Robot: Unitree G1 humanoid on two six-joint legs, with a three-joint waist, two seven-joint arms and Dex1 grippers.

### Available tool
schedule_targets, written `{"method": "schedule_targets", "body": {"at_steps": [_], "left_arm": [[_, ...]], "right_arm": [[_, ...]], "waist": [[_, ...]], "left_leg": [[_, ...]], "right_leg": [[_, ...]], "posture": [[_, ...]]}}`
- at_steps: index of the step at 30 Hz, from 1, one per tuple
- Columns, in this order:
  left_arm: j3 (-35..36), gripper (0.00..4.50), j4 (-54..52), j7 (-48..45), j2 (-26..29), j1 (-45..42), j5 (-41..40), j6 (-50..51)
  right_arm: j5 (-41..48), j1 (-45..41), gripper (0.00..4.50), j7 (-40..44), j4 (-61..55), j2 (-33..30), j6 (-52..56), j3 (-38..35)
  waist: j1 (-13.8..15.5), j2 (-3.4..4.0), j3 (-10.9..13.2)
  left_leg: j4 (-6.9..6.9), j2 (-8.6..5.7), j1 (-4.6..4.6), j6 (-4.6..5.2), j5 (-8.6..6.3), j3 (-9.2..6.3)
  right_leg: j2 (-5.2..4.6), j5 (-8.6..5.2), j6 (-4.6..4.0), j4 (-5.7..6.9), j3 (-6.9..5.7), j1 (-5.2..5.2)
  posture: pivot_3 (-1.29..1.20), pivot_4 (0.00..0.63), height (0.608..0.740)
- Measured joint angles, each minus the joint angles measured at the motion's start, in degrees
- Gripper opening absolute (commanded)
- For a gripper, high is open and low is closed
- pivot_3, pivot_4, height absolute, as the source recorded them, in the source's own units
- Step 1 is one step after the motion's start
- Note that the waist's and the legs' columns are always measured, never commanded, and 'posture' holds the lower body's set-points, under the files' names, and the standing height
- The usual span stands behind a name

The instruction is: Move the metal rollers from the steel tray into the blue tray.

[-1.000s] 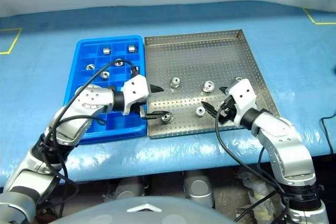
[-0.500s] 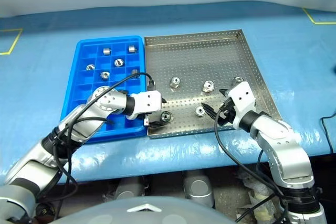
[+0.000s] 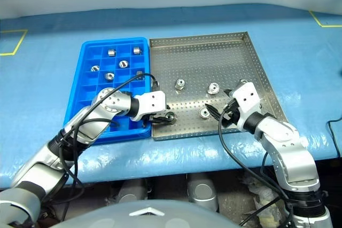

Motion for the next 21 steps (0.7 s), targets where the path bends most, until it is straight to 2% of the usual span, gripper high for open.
{"method": "schedule_targets", "body": {"at_steps": [11, 15, 21], "left_arm": [[0.7, 2.20, 0.1, -3.7, -1.2, -1.6, -1.8, 0.0], [1.4, 1.34, 0.3, -3.7, -1.8, -2.6, -2.6, -0.5], [1.4, 1.34, 0.6, -4.1, -0.6, -4.9, -2.2, -3.5]], "right_arm": [[-0.8, -0.3, 4.19, 0.0, 0.4, 0.2, -1.4, 0.0], [-0.9, -0.2, 4.19, -0.1, 0.4, 0.4, -1.6, 0.1], [-0.9, 0.5, 4.19, -0.4, 0.4, 0.5, -1.8, 0.1]], "waist": [[-0.1, -0.06, 0.0], [-0.9, -0.07, 0.1], [-1.2, -0.07, 0.1]], "left_leg": [[-0.08, 0.00, -0.08, 0.04, -0.03, -0.01], [-0.15, 0.07, -0.06, 0.05, -0.03, -0.01], [-0.17, 0.08, -0.06, 0.06, -0.04, -0.02]], "right_leg": [[0.00, 0.03, 0.06, -0.09, -0.01, -0.06], [0.07, 0.07, 0.12, -0.09, -0.01, -0.08], [0.09, 0.13, 0.23, -0.09, -0.01, -0.09]], "posture": [[-0.18, 0.150, 0.740], [-0.18, 0.150, 0.740], [-0.18, 0.150, 0.740]]}}
